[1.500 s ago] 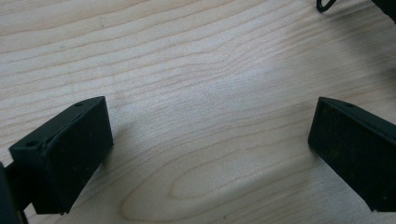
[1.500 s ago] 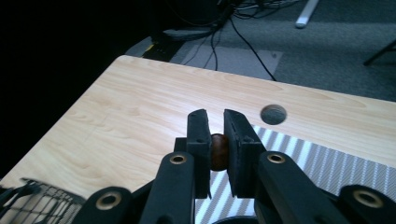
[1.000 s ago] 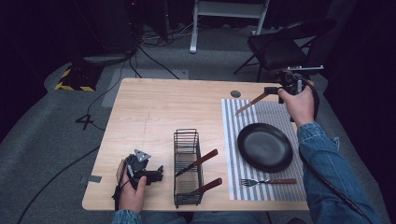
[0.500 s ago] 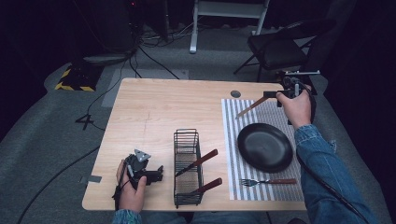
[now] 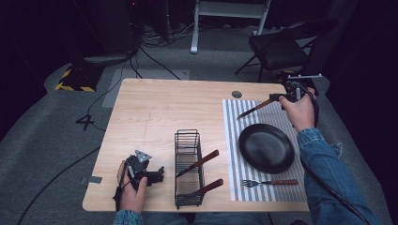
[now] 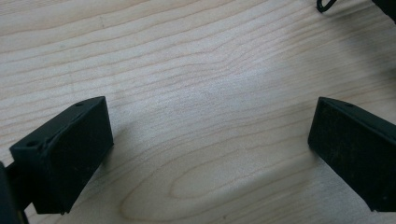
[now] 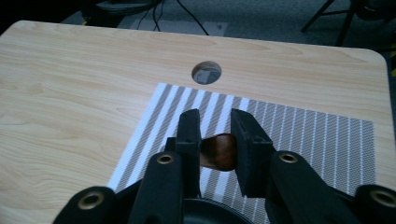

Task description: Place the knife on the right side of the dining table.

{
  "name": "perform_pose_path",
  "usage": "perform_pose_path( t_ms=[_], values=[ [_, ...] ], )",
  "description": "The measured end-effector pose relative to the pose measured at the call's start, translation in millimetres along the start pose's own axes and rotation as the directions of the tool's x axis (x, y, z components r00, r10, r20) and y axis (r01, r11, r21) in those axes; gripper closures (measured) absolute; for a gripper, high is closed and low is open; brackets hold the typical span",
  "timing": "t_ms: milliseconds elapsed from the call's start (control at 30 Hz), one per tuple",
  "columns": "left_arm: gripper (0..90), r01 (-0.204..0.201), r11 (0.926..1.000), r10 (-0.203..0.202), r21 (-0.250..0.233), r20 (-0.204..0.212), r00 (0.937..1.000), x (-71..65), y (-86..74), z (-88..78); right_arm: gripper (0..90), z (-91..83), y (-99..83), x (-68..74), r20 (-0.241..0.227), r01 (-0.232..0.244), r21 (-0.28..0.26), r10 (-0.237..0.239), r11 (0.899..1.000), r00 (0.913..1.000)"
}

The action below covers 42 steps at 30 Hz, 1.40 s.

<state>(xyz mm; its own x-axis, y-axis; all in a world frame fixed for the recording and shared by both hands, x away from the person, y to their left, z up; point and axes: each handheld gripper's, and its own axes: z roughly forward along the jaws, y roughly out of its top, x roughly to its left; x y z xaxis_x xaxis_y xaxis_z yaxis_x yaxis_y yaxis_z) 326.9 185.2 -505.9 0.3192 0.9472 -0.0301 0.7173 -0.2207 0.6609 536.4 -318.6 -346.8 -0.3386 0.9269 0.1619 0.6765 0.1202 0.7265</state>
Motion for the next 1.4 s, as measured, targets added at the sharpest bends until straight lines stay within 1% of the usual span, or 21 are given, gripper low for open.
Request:
perform_pose_path(
  t_ms=[100,200,433,533,667,967,1233,1400],
  values=[
    [0.1,0.000,1.0000,0.000,0.001,0.001,1.0000,0.0,0.1,0.0,71.3,1.7,-5.6,-6.2,0.023,0.010,0.001,-0.010,1.000,0.9997],
    [0.1,0.000,1.0000,0.000,0.001,0.001,1.0000,0.0,0.1,0.0,70.0,3.1,-11.3,-13.8,0.030,-0.009,0.006,0.009,1.000,0.9995],
    [0.0,-0.001,1.0000,0.001,0.002,0.001,1.0000,0.1,0.2,0.0,65.0,9.2,-22.1,-25.9,0.058,-0.013,0.015,0.012,1.000,0.9983],
    [0.0,-0.003,1.0000,0.003,0.002,0.001,1.0000,0.2,0.2,0.0,62.3,12.7,-26.0,-29.5,0.074,0.001,0.021,-0.003,1.000,0.9972],
    [0.0,-0.004,1.0000,0.004,0.002,0.001,1.0000,0.2,0.2,0.0,59.9,16.3,-30.2,-32.8,0.090,0.005,0.025,-0.008,1.000,0.9959],
    [0.0,-0.003,1.0000,0.003,0.002,0.002,1.0000,0.2,0.2,0.1,55.8,25.0,-39.3,-44.9,0.095,-0.034,0.040,0.031,0.999,0.9951],
    [0.0,-0.003,1.0000,0.003,0.002,0.002,1.0000,0.2,0.2,0.1,52.3,33.9,-46.5,-54.5,0.104,-0.079,0.043,0.075,0.996,0.9918],
    [0.0,-0.003,1.0000,0.003,0.002,0.002,1.0000,0.2,0.3,0.1,50.6,37.6,-50.4,-57.8,0.109,-0.104,0.048,0.098,0.993,0.9891]
  ],
)
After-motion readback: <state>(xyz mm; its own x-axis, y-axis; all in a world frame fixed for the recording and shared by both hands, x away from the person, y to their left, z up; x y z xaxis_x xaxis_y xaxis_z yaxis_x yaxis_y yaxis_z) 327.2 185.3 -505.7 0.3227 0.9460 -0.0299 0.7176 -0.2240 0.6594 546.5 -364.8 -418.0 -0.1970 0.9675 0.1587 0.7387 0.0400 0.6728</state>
